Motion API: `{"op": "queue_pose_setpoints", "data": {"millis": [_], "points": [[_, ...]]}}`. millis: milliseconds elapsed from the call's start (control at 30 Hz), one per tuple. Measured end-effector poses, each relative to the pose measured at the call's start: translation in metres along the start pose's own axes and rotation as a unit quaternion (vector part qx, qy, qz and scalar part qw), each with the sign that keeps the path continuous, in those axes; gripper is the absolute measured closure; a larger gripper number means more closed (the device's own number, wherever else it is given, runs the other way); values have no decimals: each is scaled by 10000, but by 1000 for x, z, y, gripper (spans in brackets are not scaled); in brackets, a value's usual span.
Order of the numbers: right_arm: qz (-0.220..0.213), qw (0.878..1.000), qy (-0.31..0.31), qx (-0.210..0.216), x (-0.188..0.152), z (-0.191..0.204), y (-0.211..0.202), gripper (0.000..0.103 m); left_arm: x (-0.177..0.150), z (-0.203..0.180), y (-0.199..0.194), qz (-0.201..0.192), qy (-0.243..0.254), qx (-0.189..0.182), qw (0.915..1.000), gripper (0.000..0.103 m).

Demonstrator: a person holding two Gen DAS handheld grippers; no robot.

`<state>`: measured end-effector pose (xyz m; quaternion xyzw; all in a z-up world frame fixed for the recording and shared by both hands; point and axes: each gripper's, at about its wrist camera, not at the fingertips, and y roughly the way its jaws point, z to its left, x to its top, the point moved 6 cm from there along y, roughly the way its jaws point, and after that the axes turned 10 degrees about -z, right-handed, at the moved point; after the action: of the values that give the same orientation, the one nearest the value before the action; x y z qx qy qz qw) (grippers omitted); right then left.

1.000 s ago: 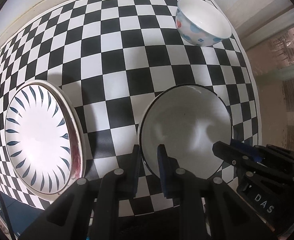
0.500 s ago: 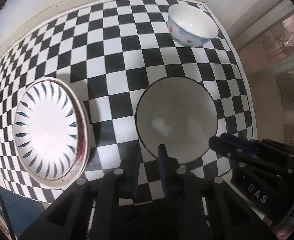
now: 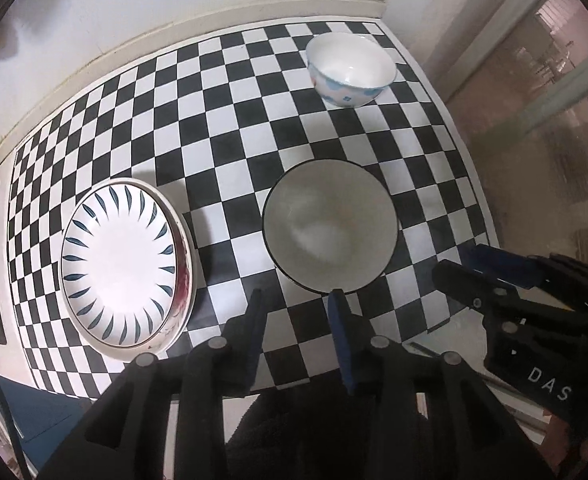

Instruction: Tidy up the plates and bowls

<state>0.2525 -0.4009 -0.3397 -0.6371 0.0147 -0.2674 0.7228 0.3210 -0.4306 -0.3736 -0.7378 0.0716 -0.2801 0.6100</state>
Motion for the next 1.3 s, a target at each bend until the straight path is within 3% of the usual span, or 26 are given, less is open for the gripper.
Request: {"op": "queue_pose_setpoints", "data": {"millis": [233, 433, 600, 833, 933, 1300], "points": [[-172, 9994, 307, 63, 25, -22, -11, 59, 27, -5, -9, -180, 86, 55, 9998, 74], [-384, 9971, 643, -155, 78, -62, 13, 53, 94, -1, 8, -327, 84, -30, 9994, 74], [-399, 9948, 910, -240, 128, -93, 49, 53, 157, 15, 45, -385, 42, 142, 9991, 74], [-198, 9927, 1185, -139, 183, -121, 102, 53, 214, 25, 124, 293, -325, -474, 9979, 74], [-79, 9916, 1290, -76, 196, -126, 120, 53, 227, 24, 147, 465, -240, -472, 9975, 74], [270, 9877, 1538, 85, 216, -135, 176, 53, 237, 12, 197, 916, -111, -678, 9934, 74]]}}
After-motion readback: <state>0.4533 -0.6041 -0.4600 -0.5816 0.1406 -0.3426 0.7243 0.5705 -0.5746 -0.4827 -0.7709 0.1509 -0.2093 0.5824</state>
